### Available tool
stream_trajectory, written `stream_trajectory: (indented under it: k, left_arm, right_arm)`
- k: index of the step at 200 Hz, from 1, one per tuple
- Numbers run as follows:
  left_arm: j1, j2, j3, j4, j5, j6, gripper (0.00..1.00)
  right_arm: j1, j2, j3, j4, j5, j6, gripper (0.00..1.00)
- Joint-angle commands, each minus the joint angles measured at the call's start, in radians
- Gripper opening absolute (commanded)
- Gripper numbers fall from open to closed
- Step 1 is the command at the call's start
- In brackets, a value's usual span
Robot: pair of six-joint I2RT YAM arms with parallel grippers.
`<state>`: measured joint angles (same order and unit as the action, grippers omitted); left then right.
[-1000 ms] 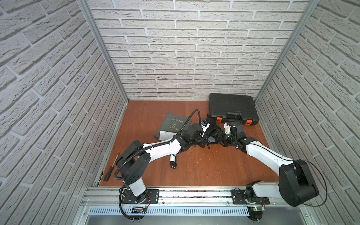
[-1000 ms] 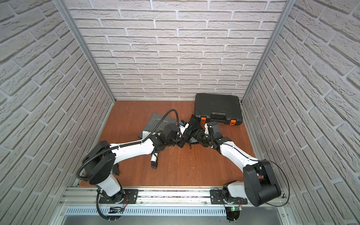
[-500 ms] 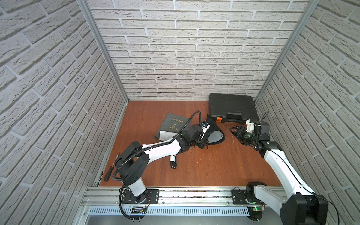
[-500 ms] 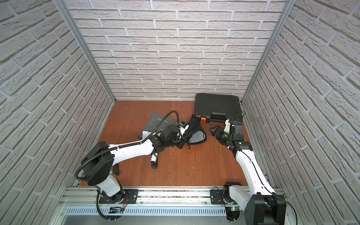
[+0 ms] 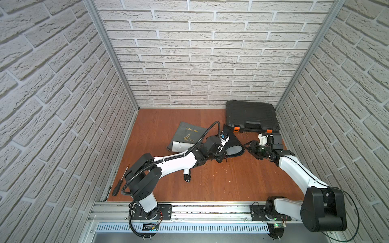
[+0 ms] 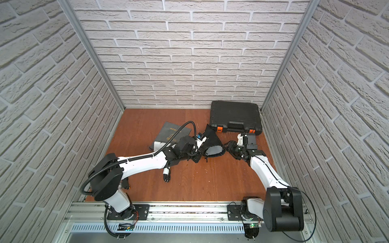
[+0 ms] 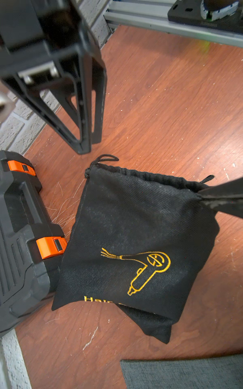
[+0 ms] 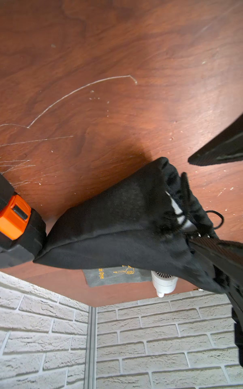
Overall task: Pack away hair dryers
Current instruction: Pull the drawstrings on both sides of the drawstring bag.
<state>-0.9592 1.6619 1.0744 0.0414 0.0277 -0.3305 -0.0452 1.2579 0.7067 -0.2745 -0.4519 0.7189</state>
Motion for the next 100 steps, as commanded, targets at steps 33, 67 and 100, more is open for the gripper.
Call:
stream_trajectory:
  k: [33,67,100]
  left_arm:
    - [-0.011,0.005,0.027,0.019,0.008,0.016,0.0]
    - [-0.013,0.012,0.031,0.02,0.009,0.013,0.0]
    - [-0.021,0.008,0.024,0.021,-0.006,0.015,0.0]
  right_arm:
    - [0.025,0.037,0.005,0.04,0.026,0.002,0.59]
    - [0.024,0.055,-0.023,0.08,0.008,0.121,0.64]
    - [0.013,0.027,-0.055,0.121,0.013,0.238,0.65]
